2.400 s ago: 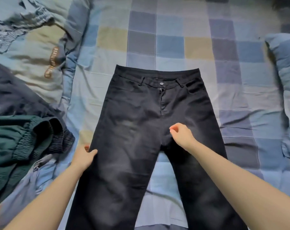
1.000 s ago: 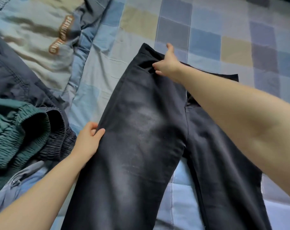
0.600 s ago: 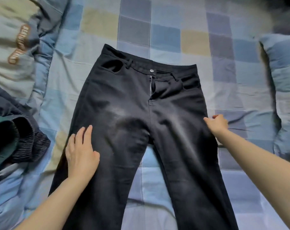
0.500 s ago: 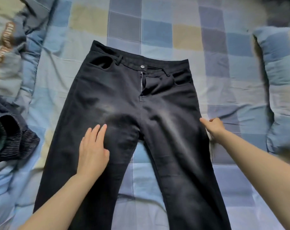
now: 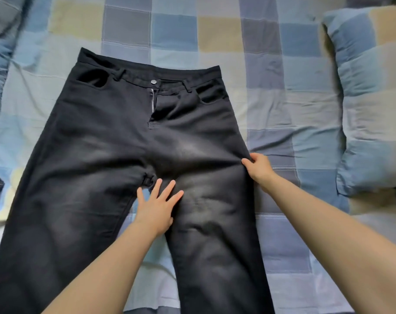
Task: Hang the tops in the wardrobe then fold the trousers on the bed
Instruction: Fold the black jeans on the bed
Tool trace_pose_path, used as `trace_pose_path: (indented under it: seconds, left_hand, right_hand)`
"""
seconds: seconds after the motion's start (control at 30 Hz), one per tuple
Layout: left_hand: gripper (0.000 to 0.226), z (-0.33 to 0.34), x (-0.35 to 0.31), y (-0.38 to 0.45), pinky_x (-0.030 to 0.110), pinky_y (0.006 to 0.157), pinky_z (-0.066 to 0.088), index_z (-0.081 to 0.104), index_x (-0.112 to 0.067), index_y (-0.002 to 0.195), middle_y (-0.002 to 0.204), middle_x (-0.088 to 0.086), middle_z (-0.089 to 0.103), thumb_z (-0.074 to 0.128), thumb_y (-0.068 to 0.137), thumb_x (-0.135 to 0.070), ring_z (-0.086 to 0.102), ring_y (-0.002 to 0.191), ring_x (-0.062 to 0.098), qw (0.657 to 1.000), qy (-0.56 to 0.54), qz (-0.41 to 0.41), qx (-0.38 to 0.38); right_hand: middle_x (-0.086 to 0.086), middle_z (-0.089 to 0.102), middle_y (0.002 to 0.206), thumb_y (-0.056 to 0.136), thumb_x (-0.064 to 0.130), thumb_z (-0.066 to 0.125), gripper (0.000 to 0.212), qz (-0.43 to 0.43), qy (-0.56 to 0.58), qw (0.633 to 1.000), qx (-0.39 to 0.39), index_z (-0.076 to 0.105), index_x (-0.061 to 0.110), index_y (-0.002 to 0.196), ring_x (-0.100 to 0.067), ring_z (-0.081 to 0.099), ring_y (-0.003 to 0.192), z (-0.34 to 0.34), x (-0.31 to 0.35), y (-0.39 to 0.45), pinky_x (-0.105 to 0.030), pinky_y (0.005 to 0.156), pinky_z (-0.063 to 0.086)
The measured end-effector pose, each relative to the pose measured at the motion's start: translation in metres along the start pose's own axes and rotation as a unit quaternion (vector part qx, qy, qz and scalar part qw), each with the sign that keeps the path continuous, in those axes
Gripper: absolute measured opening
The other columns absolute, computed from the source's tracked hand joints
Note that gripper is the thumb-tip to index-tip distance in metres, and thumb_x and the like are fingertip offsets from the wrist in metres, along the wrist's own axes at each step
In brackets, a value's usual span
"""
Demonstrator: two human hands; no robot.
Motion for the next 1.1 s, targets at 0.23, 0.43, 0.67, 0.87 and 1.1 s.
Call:
trace_pose_path:
  seconds: [0.23,0.43,0.67,0.87,1.1]
  left_hand:
    - [0.037,-0.066,-0.019,0.001,0.034,0.102,0.038,0.056,-0.032,0.129,0.133,-0.008,0.058,0.051,0.095,-0.047,0.055,0.121,0.016,0.9,-0.432,-0.045,-0.028]
    - [0.014,-0.109,-0.024,0.007,0.032,0.065,0.053,0.059,-0.02,0.088,0.079,0.0,0.063,0.065,0.089,-0.033,0.065,0.073,0.019,0.609,-0.78,-0.127,-0.068]
    - [0.018,-0.103,-0.01,-0.009,0.046,0.094,0.053,0.06,-0.022,0.108,0.104,-0.005,0.067,0.049,0.096,-0.016,0.063,0.098,0.019,0.688,-0.705,-0.144,-0.099]
    - [0.032,-0.1,-0.007,-0.016,0.03,0.097,0.041,0.05,-0.013,0.132,0.13,0.006,0.059,0.044,0.102,-0.02,0.053,0.121,0.027,0.756,-0.636,-0.096,-0.125]
    - [0.027,-0.086,0.043,-0.048,0.042,0.096,0.05,0.063,-0.014,0.111,0.108,0.003,0.069,0.047,0.101,-0.034,0.063,0.104,0.02,0.695,-0.713,-0.059,-0.076]
  right_hand:
    - [-0.006,0.057,0.131,0.083,0.002,0.056,0.054,-0.112,0.048,0.992,0.032,0.048,0.014,0.135,-0.023,0.054,0.121,0.012,0.042,-0.034,-0.037,0.104,0.042]
    - [-0.001,0.057,0.113,0.076,0.001,0.049,0.06,-0.338,-0.165,0.881,0.288,0.057,0.024,0.13,-0.014,0.056,0.096,0.075,0.092,-0.134,-0.023,0.087,0.045]
    - [-0.003,0.066,0.087,0.089,0.01,0.044,0.019,-0.135,-0.046,0.987,0.07,0.063,0.013,0.091,-0.024,0.061,0.087,0.011,0.139,-0.053,-0.041,0.081,0.051]
    - [-0.01,0.05,0.128,0.08,0.057,0.061,0.077,-0.203,-0.238,0.944,0.102,0.034,0.011,0.134,-0.031,0.052,0.114,0.097,0.221,-0.063,-0.041,0.089,0.046]
    - [-0.007,0.05,0.064,0.077,0.005,0.044,0.016,-0.18,-0.345,0.917,0.083,0.038,0.012,0.064,-0.031,0.064,0.066,0.138,0.247,-0.06,-0.028,0.052,0.043]
Point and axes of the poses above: each hand's wrist, its own y-axis towards the middle knuckle, its own z-axis out of the palm, x = y × z, the point moved 9 cm from there along y, towards the middle knuckle
